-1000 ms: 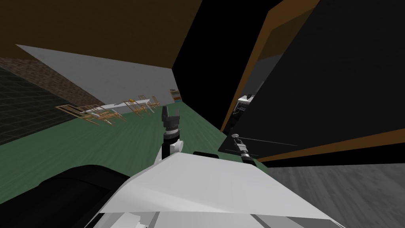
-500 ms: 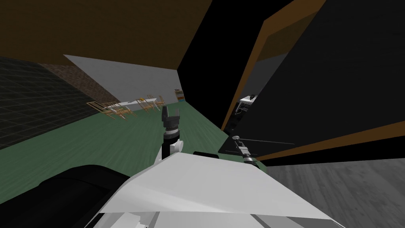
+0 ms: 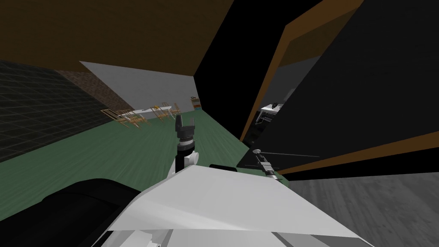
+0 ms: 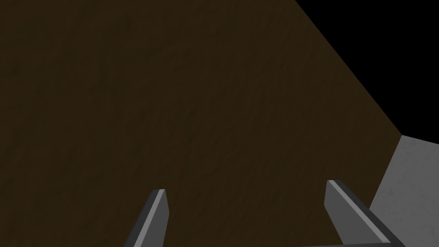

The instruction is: Pull the door open

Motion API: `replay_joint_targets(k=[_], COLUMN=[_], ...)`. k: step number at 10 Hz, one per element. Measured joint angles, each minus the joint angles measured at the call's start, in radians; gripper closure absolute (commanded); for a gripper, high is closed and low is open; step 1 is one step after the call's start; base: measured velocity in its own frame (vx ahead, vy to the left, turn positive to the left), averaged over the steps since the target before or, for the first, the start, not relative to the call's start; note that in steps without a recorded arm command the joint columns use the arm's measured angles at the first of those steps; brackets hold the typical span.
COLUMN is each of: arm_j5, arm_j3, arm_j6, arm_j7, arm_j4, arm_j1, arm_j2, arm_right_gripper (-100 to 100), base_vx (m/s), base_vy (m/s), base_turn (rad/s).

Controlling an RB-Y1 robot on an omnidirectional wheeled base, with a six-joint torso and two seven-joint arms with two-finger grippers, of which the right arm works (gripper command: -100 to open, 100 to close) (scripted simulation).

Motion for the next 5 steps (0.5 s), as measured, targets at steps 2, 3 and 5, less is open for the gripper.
replay_joint_targets(k=[2, 3, 5], arm_j5=[0.007, 0.012, 0.017], arm_j3=[0.012, 0.019, 0.029], arm_j6=[-0.051, -0.077, -0.113], arm_j7=[-0.013, -0.021, -0.032], arm_j4=[0.019, 0.038, 0.053], arm_j1=[0.021, 0.026, 0.042], arm_j2=[-0.011, -0.014, -0.021], arm_right_gripper=[100, 100, 100], base_vx=[-0.043, -0.038, -0.045], base_vy=[-0.016, -0.019, -0.029], base_turn=[0.054, 0.017, 0.042])
